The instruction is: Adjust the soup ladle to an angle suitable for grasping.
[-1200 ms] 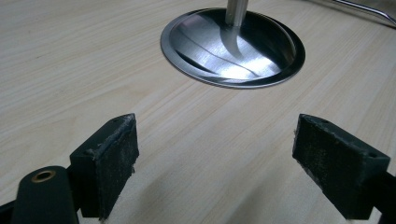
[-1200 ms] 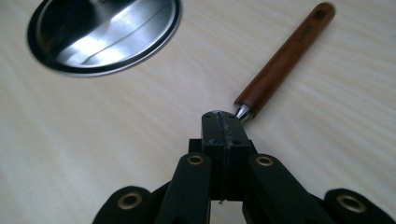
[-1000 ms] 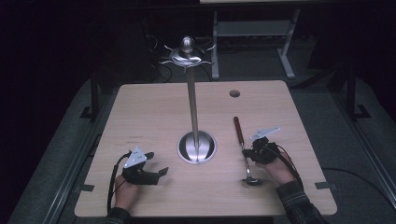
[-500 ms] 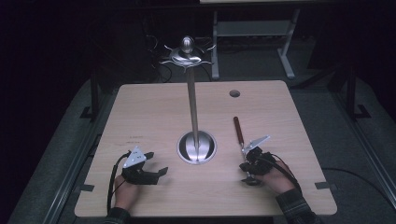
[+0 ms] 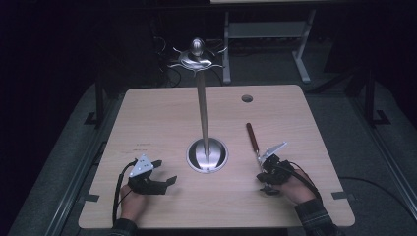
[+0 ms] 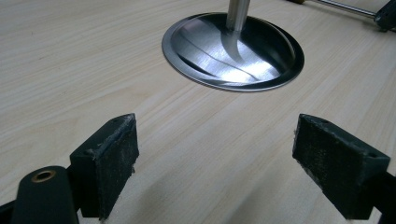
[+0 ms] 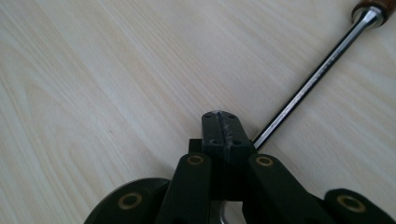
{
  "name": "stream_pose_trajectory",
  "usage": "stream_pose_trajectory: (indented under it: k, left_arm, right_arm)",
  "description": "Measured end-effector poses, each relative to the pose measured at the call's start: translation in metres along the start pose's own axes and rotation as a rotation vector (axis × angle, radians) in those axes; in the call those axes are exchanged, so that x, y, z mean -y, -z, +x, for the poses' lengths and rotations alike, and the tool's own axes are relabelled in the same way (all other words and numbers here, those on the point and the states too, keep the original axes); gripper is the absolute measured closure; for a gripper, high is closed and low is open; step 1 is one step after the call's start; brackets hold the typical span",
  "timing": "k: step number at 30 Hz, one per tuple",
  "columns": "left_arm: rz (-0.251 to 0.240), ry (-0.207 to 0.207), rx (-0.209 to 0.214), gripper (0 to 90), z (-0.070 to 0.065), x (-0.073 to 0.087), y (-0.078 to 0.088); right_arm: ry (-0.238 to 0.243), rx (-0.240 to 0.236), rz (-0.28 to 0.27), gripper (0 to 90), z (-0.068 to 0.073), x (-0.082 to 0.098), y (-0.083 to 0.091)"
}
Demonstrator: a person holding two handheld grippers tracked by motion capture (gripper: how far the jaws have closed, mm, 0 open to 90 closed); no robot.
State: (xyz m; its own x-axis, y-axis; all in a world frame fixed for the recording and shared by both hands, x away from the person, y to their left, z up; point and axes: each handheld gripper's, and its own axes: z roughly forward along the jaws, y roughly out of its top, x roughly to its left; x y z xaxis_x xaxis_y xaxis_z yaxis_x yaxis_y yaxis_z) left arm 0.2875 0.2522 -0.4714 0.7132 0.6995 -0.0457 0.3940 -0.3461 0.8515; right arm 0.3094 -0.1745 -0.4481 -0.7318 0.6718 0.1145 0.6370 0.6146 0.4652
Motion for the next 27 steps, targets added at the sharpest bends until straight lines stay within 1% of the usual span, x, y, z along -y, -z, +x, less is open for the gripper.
stream_pose_trajectory:
  k: [2, 4, 6, 7, 8, 10, 11, 12, 16, 17, 20, 21, 23, 24, 25, 27]
  left_arm:
    - [0.0, 0.0, 0.0, 14.2, 0.0, 0.0, 0.0]
    - [-0.001, 0.001, 0.0, 14.2, 0.0, 0.0, 0.0]
    - [0.0, 0.0, 0.0, 14.2, 0.0, 0.0, 0.0]
    - [0.0, -0.003, 0.0, 14.2, 0.0, 0.0, 0.0]
    - [0.0, -0.003, 0.0, 14.2, 0.0, 0.0, 0.0]
    - [0.002, -0.006, -0.001, 14.2, 0.0, 0.0, 0.0]
    - [0.001, -0.005, -0.001, 14.2, 0.0, 0.0, 0.0]
    - [0.001, -0.005, -0.001, 14.2, 0.0, 0.0, 0.0]
    - [0.001, -0.006, -0.002, 14.2, 0.0, 0.0, 0.0]
    - [0.001, -0.006, -0.002, 14.2, 0.0, 0.0, 0.0]
    - [0.002, -0.007, -0.003, 14.2, 0.0, 0.0, 0.0]
    - [0.002, -0.008, -0.003, 14.2, 0.0, 0.0, 0.0]
    - [0.0, -0.009, -0.003, 14.2, 0.0, 0.0, 0.0]
    - [0.001, -0.009, -0.004, 14.2, 0.0, 0.0, 0.0]
    - [0.001, -0.005, -0.004, 14.2, -0.001, 0.0, 0.0]
    - [0.003, -0.006, -0.005, 14.2, -0.001, 0.0, 0.0]
  right_arm:
    - [0.0, 0.004, 0.005, 89.8, -0.003, 0.002, 0.001]
    - [-0.012, 0.008, 0.008, 89.8, -0.005, 0.005, 0.004]
    - [-0.013, 0.015, 0.008, 89.8, -0.007, 0.006, 0.005]
    - [-0.016, 0.022, 0.021, 89.8, -0.01, 0.008, 0.008]
    - [-0.016, 0.022, 0.021, 89.8, -0.01, 0.008, 0.008]
    - [-0.02, 0.032, 0.036, 89.9, -0.015, 0.011, 0.011]
    - [-0.02, 0.037, 0.035, 89.9, -0.017, 0.012, 0.013]
    - [-0.02, 0.037, 0.035, 89.9, -0.017, 0.012, 0.013]
    - [-0.034, 0.044, 0.05, 89.9, -0.028, 0.015, 0.018]
    - [-0.034, 0.044, 0.05, 89.9, -0.028, 0.015, 0.018]
    - [-0.044, 0.048, 0.06, 89.9, -0.034, 0.018, 0.02]
    - [-0.045, 0.063, 0.065, 89.9, -0.037, 0.019, 0.021]
    - [-0.051, 0.078, 0.076, 89.9, -0.042, 0.021, 0.024]
    - [-0.051, 0.078, 0.076, 89.9, -0.042, 0.021, 0.024]
    - [-0.047, 0.089, 0.077, 89.9, -0.045, 0.022, 0.024]
    - [-0.062, 0.098, 0.083, 89.9, -0.05, 0.024, 0.027]
